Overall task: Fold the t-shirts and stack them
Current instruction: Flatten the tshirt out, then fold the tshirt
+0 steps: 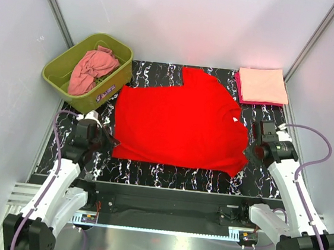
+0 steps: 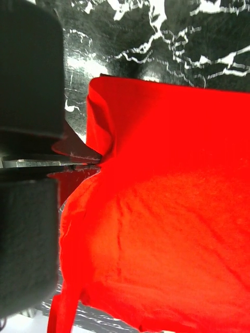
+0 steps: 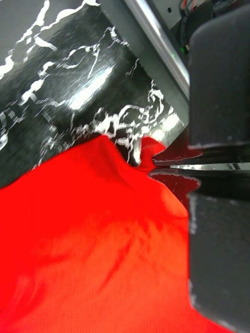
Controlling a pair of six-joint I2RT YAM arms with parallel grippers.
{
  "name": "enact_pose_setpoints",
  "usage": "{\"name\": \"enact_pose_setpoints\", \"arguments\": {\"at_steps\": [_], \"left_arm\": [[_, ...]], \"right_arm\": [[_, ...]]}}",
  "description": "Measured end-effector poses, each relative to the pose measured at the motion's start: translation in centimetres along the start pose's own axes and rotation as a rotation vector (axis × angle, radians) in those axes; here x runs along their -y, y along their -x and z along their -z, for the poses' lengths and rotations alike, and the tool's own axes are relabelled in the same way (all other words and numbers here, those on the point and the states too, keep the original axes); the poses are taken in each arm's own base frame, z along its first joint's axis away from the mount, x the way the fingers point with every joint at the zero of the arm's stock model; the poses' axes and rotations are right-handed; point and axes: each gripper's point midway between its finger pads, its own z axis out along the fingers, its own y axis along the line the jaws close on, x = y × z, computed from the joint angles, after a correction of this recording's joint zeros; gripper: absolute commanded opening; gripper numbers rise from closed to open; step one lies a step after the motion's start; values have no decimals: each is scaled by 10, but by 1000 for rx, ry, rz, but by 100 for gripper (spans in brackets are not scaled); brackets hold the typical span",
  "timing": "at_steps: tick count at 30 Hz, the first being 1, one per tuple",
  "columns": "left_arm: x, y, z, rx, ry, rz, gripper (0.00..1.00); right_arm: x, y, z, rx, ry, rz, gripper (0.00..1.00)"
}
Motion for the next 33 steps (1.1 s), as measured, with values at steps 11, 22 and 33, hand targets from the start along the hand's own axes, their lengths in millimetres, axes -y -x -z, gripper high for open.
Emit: {"name": "enact_pose_setpoints", "arguments": {"at_steps": [11, 22, 33], "left_arm": [[-16, 15, 7, 123, 111, 38, 0], [-14, 56, -40, 93, 286, 28, 0], [-18, 73, -87, 67, 359, 34, 0]], "right_arm": [[-1, -3, -20, -9, -43, 18, 0], [-111, 65, -62, 69, 56, 240, 0], [-150, 76, -114, 38, 52, 480, 1]]}}
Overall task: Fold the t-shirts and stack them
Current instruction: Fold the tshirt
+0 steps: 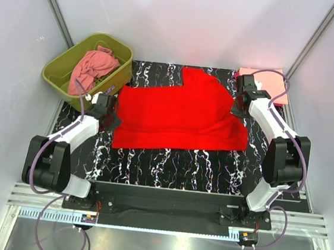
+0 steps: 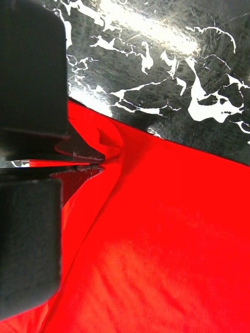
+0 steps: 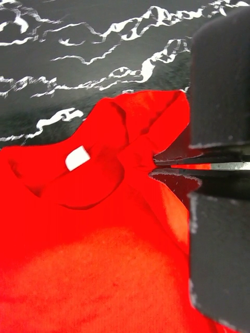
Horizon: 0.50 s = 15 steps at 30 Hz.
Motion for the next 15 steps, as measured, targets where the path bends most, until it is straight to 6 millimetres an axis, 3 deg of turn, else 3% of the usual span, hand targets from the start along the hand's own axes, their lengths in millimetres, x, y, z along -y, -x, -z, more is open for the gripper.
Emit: {"name": "enact_pose_setpoints", "arguments": {"at_steps": [4, 10, 15], "left_arm": [[1, 1, -7, -6, 14, -1, 0], [4, 8, -10, 13, 23, 0, 0], [3, 13, -13, 26, 42, -1, 0]], "right_arm": [[-7, 6, 0, 17, 41, 58, 1], [-24, 32, 8, 87, 122, 94, 1], [-28, 39, 7, 112, 139, 115, 1]]}}
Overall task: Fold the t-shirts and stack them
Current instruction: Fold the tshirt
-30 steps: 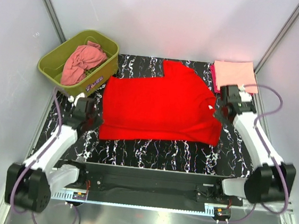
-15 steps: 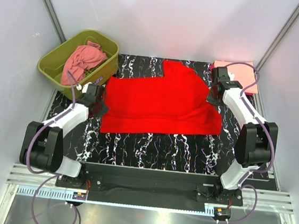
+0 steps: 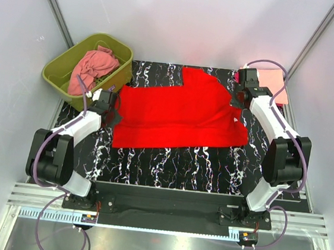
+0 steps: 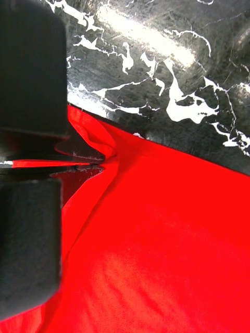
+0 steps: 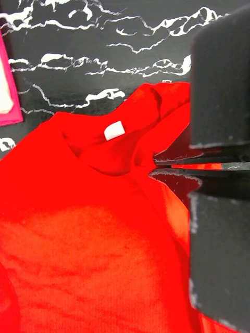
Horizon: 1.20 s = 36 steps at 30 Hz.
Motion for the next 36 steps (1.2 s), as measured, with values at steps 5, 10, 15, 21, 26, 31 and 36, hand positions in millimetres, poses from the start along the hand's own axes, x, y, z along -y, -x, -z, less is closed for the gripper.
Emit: {"name": "enact_pose_setpoints", "arguments": {"at_steps": [5, 10, 15, 21, 26, 31, 36], "left_arm": [[-4, -2, -5, -3, 26, -4, 0], [-6, -2, -8, -3, 37, -6, 0], [-8, -4, -12, -11, 50, -9, 0], [-10, -6, -14, -17, 59, -9, 37], [-6, -6, -13, -16, 55, -11, 57], [3, -5, -5, -8, 38, -36, 69], [37, 2, 18, 23, -79, -88, 69]], "right_arm": [[-4, 1, -7, 2, 18, 22, 1], [-14, 5, -14, 18, 69, 42, 2], [-22, 1, -31, 6, 103, 71, 3], [-30, -3, -47, -13, 134, 104, 9], [-38, 20, -44, 16, 150, 104, 41], [-47, 61, -30, 50, 146, 50, 45], [-43, 53, -31, -31, 91, -31, 42]]}}
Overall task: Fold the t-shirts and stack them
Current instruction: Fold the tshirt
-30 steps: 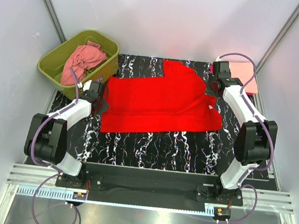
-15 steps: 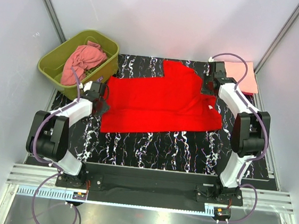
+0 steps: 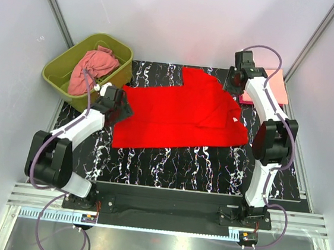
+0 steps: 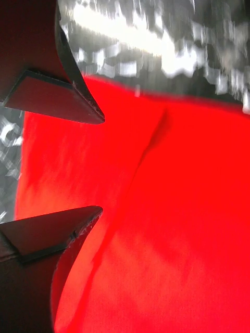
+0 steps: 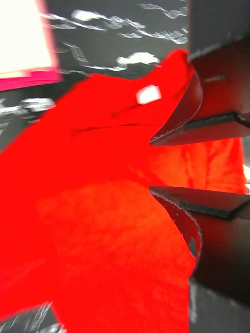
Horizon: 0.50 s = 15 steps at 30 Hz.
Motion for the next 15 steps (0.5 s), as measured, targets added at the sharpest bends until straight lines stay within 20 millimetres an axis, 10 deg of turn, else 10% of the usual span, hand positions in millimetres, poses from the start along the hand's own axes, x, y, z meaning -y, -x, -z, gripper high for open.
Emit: {"name": "enact_pose_setpoints", "arguments": {"at_steps": [7, 15], "left_arm": [[50, -24, 24, -41, -233, -56, 69], [16, -71, -2, -164, -138, -66, 68]], "right_arm": [[27, -94, -17, -266, -141, -165, 37], [50, -152, -30, -383, -255, -382, 32]]}}
